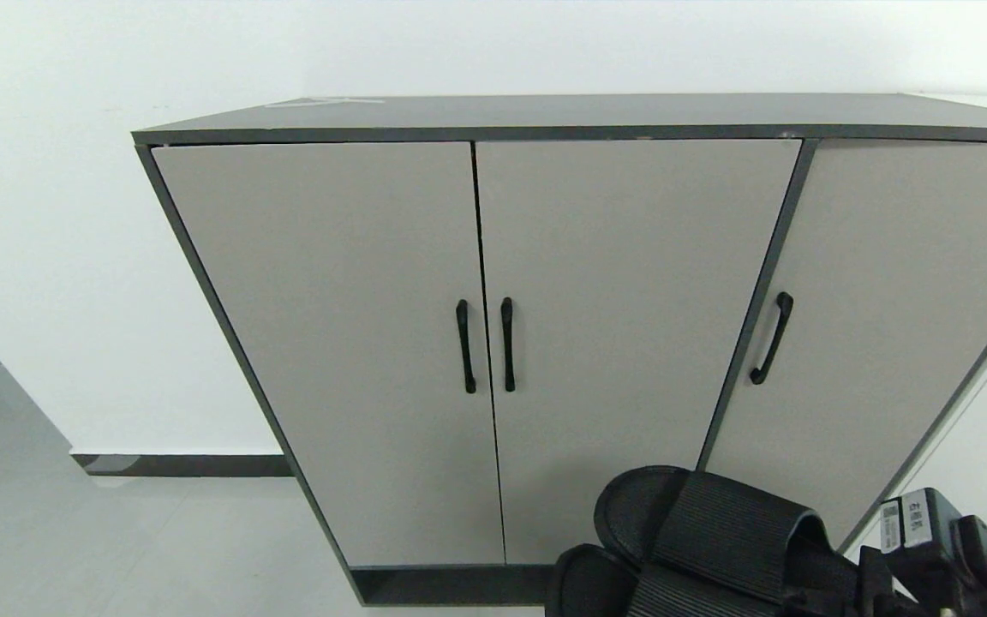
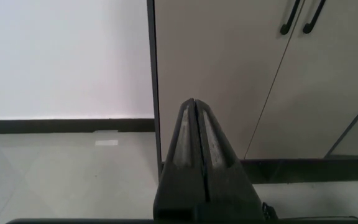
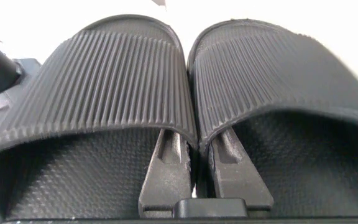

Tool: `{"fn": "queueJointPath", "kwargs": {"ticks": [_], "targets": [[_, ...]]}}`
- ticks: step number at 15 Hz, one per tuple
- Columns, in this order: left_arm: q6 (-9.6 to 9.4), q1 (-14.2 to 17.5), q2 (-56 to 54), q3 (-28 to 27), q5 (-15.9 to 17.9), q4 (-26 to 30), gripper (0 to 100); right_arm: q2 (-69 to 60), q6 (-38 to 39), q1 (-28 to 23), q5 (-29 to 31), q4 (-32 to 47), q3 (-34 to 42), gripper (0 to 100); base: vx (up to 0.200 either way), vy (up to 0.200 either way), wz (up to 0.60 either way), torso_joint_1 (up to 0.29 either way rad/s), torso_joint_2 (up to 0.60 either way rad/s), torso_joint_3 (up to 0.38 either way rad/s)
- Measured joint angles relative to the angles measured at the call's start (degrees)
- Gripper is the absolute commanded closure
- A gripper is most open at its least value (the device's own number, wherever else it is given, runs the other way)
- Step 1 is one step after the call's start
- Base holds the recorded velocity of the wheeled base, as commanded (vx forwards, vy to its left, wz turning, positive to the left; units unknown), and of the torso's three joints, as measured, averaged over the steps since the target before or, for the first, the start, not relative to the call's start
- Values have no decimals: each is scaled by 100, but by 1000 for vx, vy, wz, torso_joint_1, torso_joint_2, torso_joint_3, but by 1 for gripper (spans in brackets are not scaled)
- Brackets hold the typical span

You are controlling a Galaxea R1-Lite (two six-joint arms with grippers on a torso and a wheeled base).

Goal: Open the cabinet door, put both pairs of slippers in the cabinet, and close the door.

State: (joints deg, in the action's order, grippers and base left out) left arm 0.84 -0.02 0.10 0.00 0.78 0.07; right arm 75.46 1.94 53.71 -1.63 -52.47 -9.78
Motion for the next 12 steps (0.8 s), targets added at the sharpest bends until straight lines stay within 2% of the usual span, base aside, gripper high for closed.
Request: {"fn": "queueJointPath", "kwargs": {"ticks": [3, 6, 7, 10, 12], "targets": [[-2, 0, 0, 0, -10, 2, 100, -10, -17, 1, -15, 0, 41, 100, 200, 0, 0, 1, -1, 2], [-46, 0, 0, 0, -12, 6, 100, -22, -104, 83, -180, -7, 129, 100, 0, 0, 0, 0, 0, 0], [-29, -5, 1, 0, -12, 0, 0, -18, -105, 98, -189, -13, 134, 100, 0, 0, 0, 0, 0, 0], [-44, 0, 0, 0, -5, 2, 0, 15, -105, 130, -191, -11, 90, 100, 0, 0, 0, 0, 0, 0], [-38, 0, 6, -35, -288, 2, 0, 15, -116, 139, -191, -24, 77, 100, 0, 0, 0, 0, 0, 0]]}}
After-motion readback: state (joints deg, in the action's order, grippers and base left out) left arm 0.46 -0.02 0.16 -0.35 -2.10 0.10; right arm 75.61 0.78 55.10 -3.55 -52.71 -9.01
